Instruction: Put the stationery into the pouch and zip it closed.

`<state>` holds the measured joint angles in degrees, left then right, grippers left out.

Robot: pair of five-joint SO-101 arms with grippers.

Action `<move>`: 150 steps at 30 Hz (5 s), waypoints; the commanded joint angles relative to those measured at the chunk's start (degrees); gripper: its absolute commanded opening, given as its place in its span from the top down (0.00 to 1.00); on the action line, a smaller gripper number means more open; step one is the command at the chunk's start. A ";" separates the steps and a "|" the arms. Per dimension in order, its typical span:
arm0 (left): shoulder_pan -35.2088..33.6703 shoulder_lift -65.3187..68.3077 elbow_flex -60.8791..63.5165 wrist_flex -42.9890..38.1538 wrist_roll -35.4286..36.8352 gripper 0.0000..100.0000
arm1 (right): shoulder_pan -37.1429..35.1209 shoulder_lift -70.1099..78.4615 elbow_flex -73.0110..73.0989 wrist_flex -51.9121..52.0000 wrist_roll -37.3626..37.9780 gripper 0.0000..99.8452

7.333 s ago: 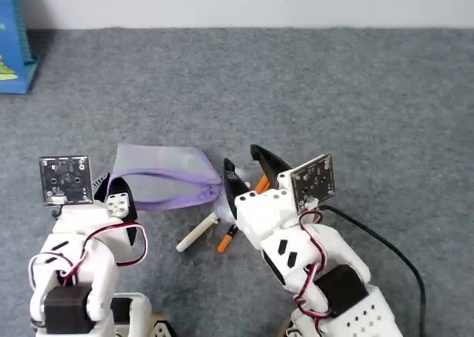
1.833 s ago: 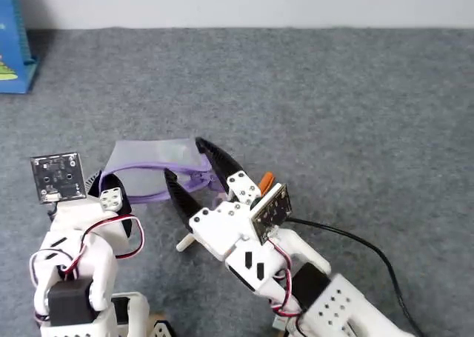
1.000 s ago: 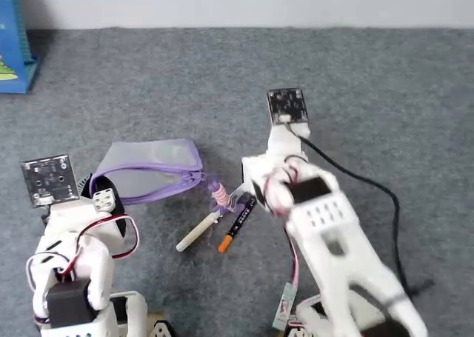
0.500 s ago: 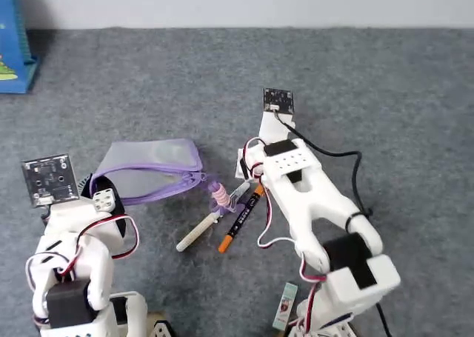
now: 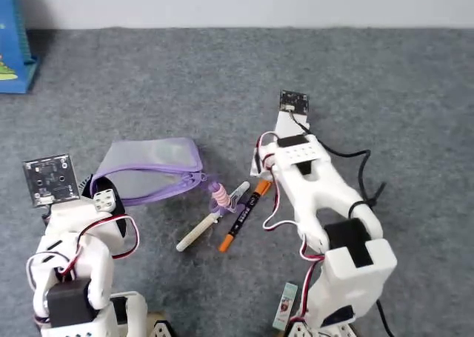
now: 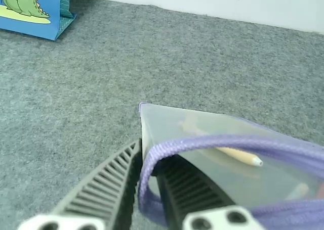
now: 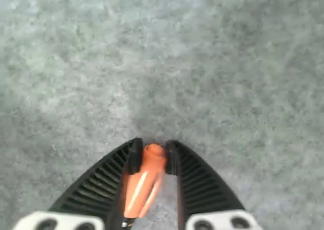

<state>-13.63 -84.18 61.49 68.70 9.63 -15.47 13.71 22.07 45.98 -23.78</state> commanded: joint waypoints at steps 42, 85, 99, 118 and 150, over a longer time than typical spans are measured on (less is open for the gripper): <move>-0.53 0.62 -0.40 -0.44 0.26 0.99 | 6.90 -0.04 -8.88 10.59 10.02 0.74; -0.44 0.62 0.48 -0.88 0.26 0.99 | -4.09 -56.31 11.25 20.53 10.64 0.99; 0.00 1.14 -14.02 7.03 0.70 0.99 | -17.80 -96.13 18.73 15.34 11.08 0.99; 4.92 6.42 -16.84 9.67 0.53 0.99 | -24.84 -103.60 24.44 -16.92 11.08 0.99; 4.92 6.59 -16.66 9.67 0.53 0.99 | -32.57 -81.80 38.07 -31.34 11.16 0.76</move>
<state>-9.05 -78.73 46.55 78.73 9.63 -47.91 -65.93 61.10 12.84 -13.14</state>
